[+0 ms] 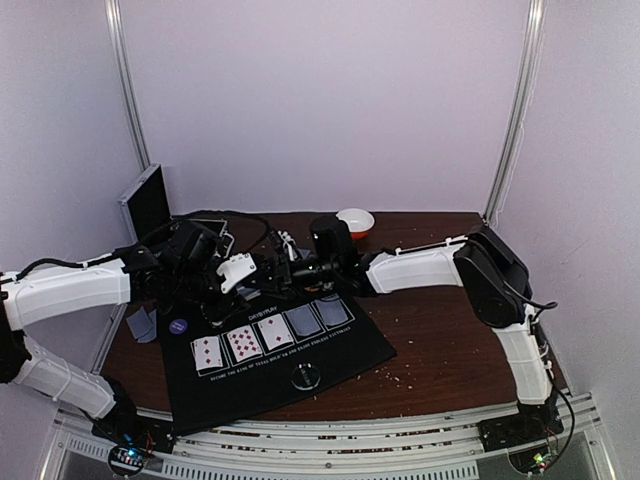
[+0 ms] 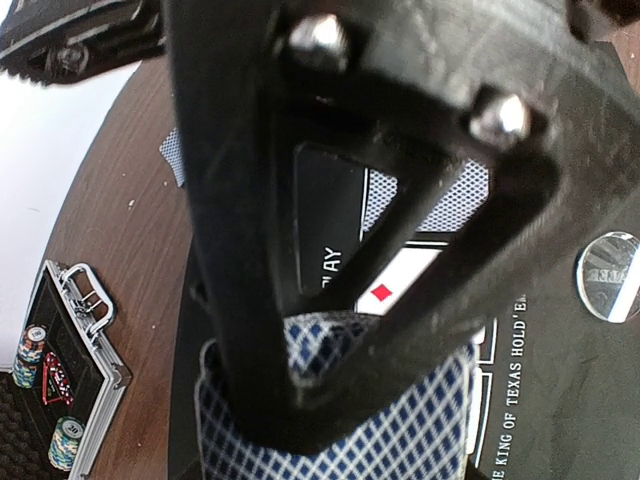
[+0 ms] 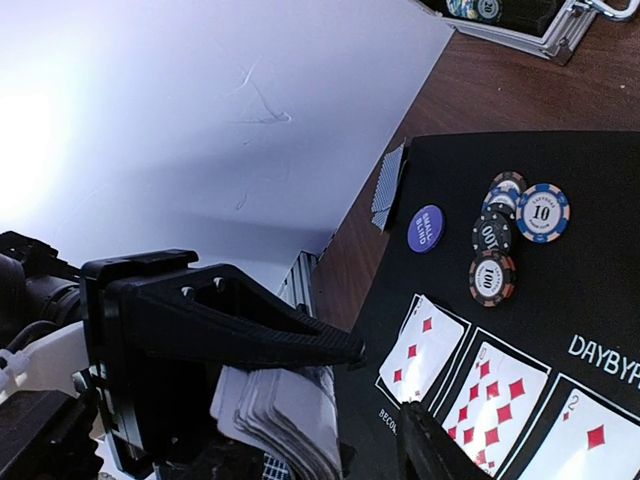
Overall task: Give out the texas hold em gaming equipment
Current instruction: Pass from the left arm to the right
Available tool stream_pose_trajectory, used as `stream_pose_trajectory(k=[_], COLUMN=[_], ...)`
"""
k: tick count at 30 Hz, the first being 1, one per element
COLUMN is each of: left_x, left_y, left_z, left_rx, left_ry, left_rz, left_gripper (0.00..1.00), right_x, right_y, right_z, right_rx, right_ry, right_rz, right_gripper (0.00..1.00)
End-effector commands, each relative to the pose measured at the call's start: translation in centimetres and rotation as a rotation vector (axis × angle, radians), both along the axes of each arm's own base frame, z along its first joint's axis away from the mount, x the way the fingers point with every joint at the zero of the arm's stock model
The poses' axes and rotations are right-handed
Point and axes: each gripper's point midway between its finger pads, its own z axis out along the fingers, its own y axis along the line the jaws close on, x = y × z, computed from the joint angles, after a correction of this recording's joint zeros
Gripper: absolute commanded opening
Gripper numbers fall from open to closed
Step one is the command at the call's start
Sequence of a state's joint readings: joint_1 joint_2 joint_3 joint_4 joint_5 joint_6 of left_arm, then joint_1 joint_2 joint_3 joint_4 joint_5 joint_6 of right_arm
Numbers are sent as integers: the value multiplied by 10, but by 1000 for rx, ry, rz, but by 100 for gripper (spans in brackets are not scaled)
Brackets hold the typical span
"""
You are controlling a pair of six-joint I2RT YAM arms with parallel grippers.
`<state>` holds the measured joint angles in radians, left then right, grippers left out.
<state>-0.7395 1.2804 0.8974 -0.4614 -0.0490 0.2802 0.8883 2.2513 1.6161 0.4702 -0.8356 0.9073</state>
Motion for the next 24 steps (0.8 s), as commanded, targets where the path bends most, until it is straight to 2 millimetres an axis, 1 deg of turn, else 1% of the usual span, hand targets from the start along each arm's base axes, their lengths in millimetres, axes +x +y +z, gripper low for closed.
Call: stream_pose_trajectory(k=[1, 2, 6, 7, 9, 10, 11, 13, 14, 15, 16, 18, 21, 24], left_x=[7, 7, 7, 7, 8, 8, 9, 13, 15, 16, 17, 20, 22, 25], left_y=[-11, -11, -11, -11, -10, -10, -9, -7, -5, -4, -3, -1, 2, 4], left_z=[18, 19, 18, 19, 19, 19, 20, 21, 22, 22, 23, 26, 28, 28], left_rx=[-56, -57, -55, -55, -57, -54, -53, -48, -46, -42, -41, -40, -37, -25], left_ry=[-57, -58, -58, -60, -60, -61, -64, -76, -83, -90, -95, -110, -127, -134], left_rz=[-19, -18, -17, -17, -13, -9, 0, 20, 34, 46, 55, 67, 81, 97], left_gripper=[47, 47, 47, 47, 48, 54, 62, 83, 92, 98, 98, 98, 98, 98], right_x=[-13, -14, -13, -11, -4, 0, 6, 19, 27, 35, 45, 62, 85, 97], right_y=[14, 14, 10, 8, -1, -7, -15, -36, -50, -67, -86, -131, -211, -287], right_z=[9, 9, 10, 12, 17, 18, 19, 20, 17, 14, 12, 1, -31, -62], right_rx=[57, 63, 58, 56, 50, 43, 30, 4, -14, -32, -49, -108, -257, -380], right_ry=[49, 59, 55, 49, 33, 22, 10, -16, -22, -27, -30, -35, -32, 5], right_rz=[60, 66, 58, 51, 14, -6, -33, -93, -128, -165, -209, -305, -459, -596], right_gripper=[43, 37, 6, 0, 0, 0, 0, 0, 0, 0, 0, 0, 0, 0])
